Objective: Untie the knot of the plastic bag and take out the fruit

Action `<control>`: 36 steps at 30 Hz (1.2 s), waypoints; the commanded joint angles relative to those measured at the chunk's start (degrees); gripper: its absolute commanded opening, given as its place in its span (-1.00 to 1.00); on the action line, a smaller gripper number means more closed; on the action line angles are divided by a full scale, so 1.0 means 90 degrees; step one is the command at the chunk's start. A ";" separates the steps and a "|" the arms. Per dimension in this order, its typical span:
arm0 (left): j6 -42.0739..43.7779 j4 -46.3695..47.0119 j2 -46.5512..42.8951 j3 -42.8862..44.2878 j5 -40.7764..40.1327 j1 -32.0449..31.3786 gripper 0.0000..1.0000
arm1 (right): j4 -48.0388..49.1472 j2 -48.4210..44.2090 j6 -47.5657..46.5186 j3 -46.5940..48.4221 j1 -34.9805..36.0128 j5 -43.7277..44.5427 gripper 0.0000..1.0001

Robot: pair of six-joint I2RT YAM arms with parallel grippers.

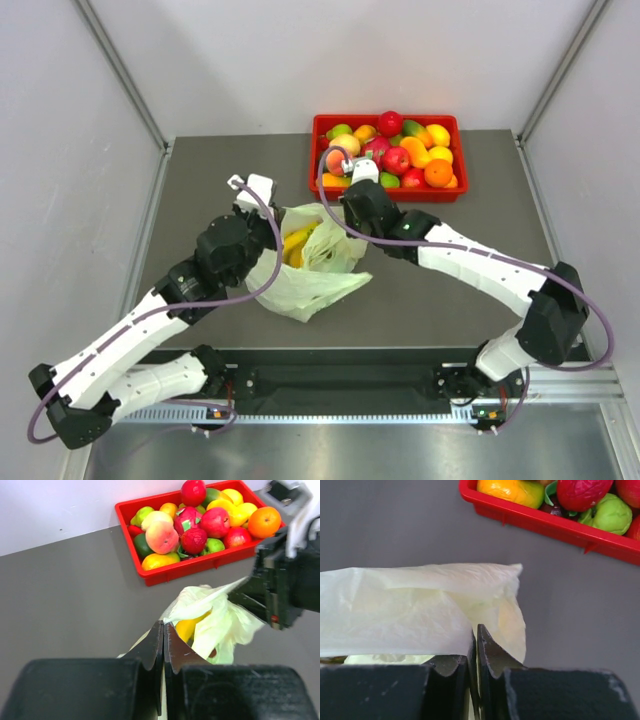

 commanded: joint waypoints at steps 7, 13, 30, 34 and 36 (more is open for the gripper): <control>-0.0648 0.0413 -0.0972 -0.0730 0.0399 0.0078 -1.00 | -0.0478 0.0060 -0.0692 -0.0636 -0.0612 0.0366 -0.75; -0.1127 0.0169 -0.1255 -0.1064 0.0860 0.0069 -1.00 | -0.1102 -0.0526 -0.0644 -0.0832 -0.0641 0.1078 -0.32; -0.0064 -0.1002 0.0560 0.0624 0.2411 0.0069 0.05 | -0.1855 -0.2538 -0.0741 -0.0773 -0.0436 -0.0444 0.99; 0.0395 -0.1637 0.1126 0.1250 0.2852 0.0069 0.28 | -0.1885 -0.2704 -0.0682 -0.0900 -0.0368 -0.0814 1.00; 0.0484 -0.1979 0.1302 0.1435 0.3096 0.0069 0.30 | -0.1816 -0.2831 -0.0634 -0.0978 -0.0348 -0.1010 0.99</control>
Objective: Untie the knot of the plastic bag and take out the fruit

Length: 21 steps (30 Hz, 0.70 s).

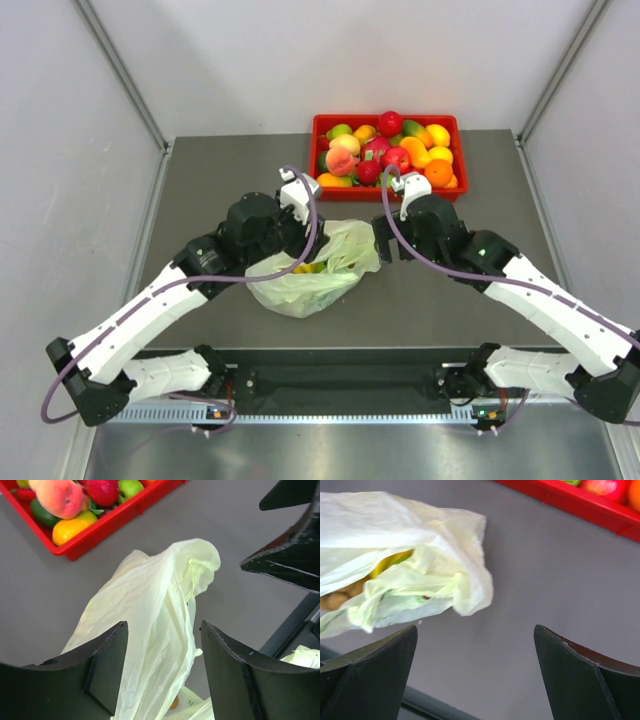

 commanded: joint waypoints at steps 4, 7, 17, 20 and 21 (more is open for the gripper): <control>0.0516 -0.1008 0.0549 0.0482 -0.0221 0.0003 0.29 | 0.0290 -0.0552 0.0319 -0.0129 0.0157 -0.1031 0.99; 0.0516 -0.1086 0.0657 0.0336 -0.0637 0.0013 0.27 | 0.0514 -0.0630 0.0553 -0.0236 0.0342 -0.1218 0.98; 0.0233 -0.0560 0.0394 -0.0211 -0.0648 0.0013 -1.00 | 0.2038 -0.0007 0.2222 -0.0812 0.1075 -0.0906 0.65; 0.0048 -0.0112 0.0082 -0.0406 -0.0365 0.0003 -1.00 | 0.2321 0.0336 0.2584 -0.0793 0.1192 -0.0604 0.63; -0.0001 -0.0023 -0.0083 -0.0513 -0.0326 0.0003 -1.00 | 0.2399 0.0404 0.2653 -0.0774 0.1270 -0.0516 0.63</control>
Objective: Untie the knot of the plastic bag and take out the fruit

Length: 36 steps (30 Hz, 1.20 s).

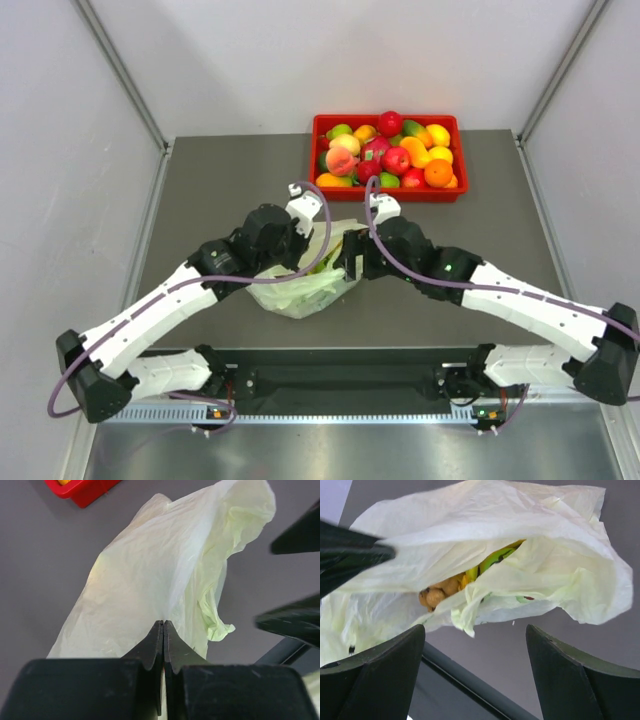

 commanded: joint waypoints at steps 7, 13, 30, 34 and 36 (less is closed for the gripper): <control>-0.0591 0.1185 -0.0935 -0.0364 0.0170 0.0013 -1.00 | 0.0822 0.1119 0.1109 0.0372 0.0332 0.1095 0.74; -0.0709 0.1322 -0.1023 -0.0452 0.0151 0.0013 -1.00 | 0.1036 0.1745 0.1323 0.0567 0.0488 0.1272 0.76; -0.0826 0.1517 -0.1520 -0.0784 -0.0171 0.0003 -1.00 | 0.0402 0.1952 0.1940 0.0558 0.0605 0.2444 -0.88; -0.0689 0.1478 -0.1569 -0.0843 -0.0553 0.0013 -1.00 | 0.0373 0.1035 0.1549 0.0196 0.0615 0.2307 -1.00; -0.0592 0.1469 -0.1599 -0.0863 -0.0961 0.0013 -1.00 | 0.0217 0.0490 0.1219 0.0031 0.0605 0.2132 -1.00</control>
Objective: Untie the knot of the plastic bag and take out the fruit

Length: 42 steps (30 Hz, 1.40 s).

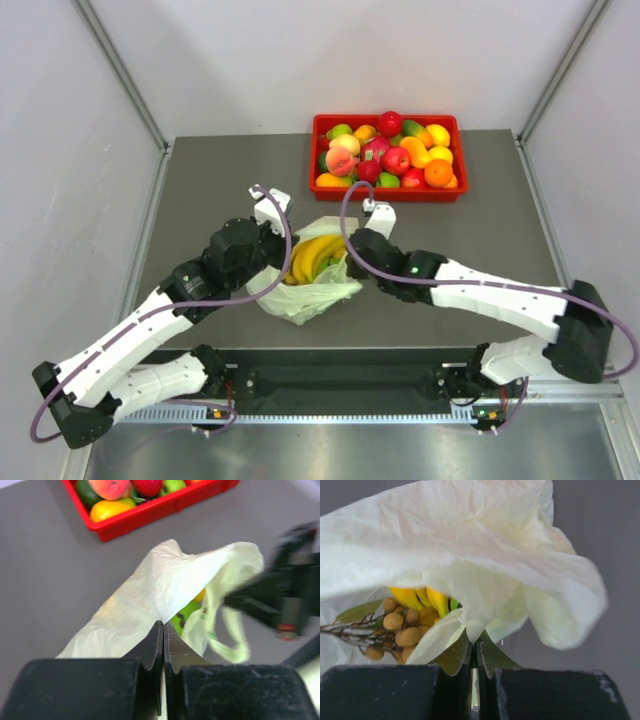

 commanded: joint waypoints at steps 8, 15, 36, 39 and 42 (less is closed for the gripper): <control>0.0756 0.0641 -0.0125 0.0143 -0.1728 0.0032 -1.00 | -0.1288 -0.2193 -0.1381 -0.0121 -0.0121 -0.0104 -1.00; 0.1694 0.0993 0.0383 0.0953 -0.2246 0.0081 -1.00 | -0.1328 -0.2292 -0.1996 -0.0140 -0.0776 -0.0317 -1.00; 0.3160 0.2039 0.1359 0.2496 -0.1701 0.1028 -1.00 | -0.0185 -0.1442 -0.2319 -0.0599 -0.1382 -0.1461 -1.00; 0.2897 0.1746 0.1302 0.2294 -0.1301 0.1038 -1.00 | -0.0068 -0.1374 -0.2329 -0.0667 -0.1401 -0.1451 -1.00; 0.2351 0.1551 0.0826 0.1622 -0.0610 0.1028 -1.00 | -0.0087 -0.1354 -0.2309 -0.0765 -0.1450 -0.1422 -1.00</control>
